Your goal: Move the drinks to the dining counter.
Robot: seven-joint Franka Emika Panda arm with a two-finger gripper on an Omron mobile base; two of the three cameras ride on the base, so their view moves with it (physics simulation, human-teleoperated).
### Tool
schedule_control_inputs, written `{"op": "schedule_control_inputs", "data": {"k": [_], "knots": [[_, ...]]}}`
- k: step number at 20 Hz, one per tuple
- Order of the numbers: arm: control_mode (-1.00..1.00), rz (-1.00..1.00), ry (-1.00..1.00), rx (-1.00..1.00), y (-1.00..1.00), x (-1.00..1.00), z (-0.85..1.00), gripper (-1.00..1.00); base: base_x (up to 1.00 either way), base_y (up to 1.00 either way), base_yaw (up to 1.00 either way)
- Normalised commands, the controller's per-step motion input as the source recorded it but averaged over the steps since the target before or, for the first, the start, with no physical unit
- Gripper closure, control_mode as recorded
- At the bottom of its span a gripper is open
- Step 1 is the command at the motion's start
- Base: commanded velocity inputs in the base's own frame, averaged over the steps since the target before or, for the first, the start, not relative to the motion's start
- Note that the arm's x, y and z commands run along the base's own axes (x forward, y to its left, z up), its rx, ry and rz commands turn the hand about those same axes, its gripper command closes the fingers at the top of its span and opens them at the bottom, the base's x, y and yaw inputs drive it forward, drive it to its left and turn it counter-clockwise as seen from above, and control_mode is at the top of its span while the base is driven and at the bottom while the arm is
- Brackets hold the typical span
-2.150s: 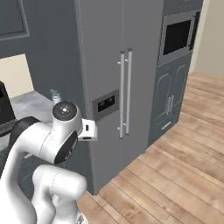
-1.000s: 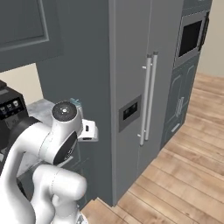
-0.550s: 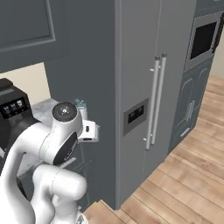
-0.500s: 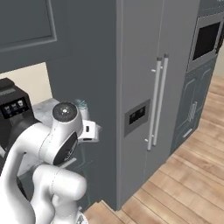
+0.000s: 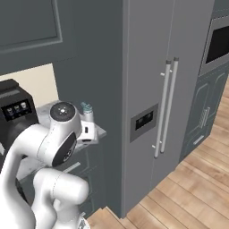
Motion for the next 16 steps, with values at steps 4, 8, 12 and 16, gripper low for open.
{"op": "schedule_control_inputs", "data": {"k": [4,8,12,16], "knots": [[-1.0,0.0,0.0,0.01,0.46,-0.38,0.0,-1.0,0.0,0.0,0.0],[-1.0,-0.22,-0.04,0.0,0.65,-0.19,0.0,-1.0,0.0,0.0,0.0],[-1.0,-0.4,-0.15,0.0,0.63,-0.15,0.0,-1.0,0.0,0.0,0.0],[-1.0,-0.47,-0.19,0.0,0.54,-0.06,0.0,-1.0,0.0,0.0,0.0]]}}
